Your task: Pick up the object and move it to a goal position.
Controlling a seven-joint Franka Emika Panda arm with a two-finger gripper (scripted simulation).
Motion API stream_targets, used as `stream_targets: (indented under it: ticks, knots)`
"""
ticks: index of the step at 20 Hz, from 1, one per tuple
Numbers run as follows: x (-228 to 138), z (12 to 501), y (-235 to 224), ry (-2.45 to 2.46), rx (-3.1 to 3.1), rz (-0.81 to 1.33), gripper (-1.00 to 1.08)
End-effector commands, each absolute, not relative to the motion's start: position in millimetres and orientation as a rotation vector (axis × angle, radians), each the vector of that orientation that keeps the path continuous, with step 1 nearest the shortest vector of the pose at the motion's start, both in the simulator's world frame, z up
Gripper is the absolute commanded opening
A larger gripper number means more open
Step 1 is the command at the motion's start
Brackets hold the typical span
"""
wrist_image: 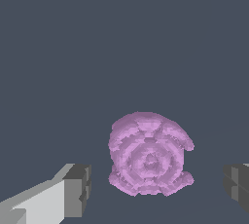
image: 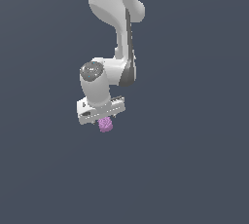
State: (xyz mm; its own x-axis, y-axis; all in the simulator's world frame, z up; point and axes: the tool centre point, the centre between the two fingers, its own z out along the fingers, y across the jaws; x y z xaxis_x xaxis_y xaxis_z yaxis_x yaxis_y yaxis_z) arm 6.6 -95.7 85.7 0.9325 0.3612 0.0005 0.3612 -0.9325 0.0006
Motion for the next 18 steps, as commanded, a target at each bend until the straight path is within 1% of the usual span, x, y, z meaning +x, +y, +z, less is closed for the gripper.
stream_targets:
  ticks: [1, 7, 12, 13, 18]
  knots:
    - [6.0, 77.0, -95.4, 0.579, 3.088, -0.001, 1.00]
    - [5.2, 47.0, -95.7, 0.582, 3.087, 0.000, 1.00]
    - [6.4, 40.4, -95.8, 0.583, 3.087, 0.000, 1.00]
    - [6.4, 40.4, -95.8, 0.583, 3.087, 0.000, -1.00]
    - [6.4, 40.4, -95.8, 0.583, 3.087, 0.000, -1.00]
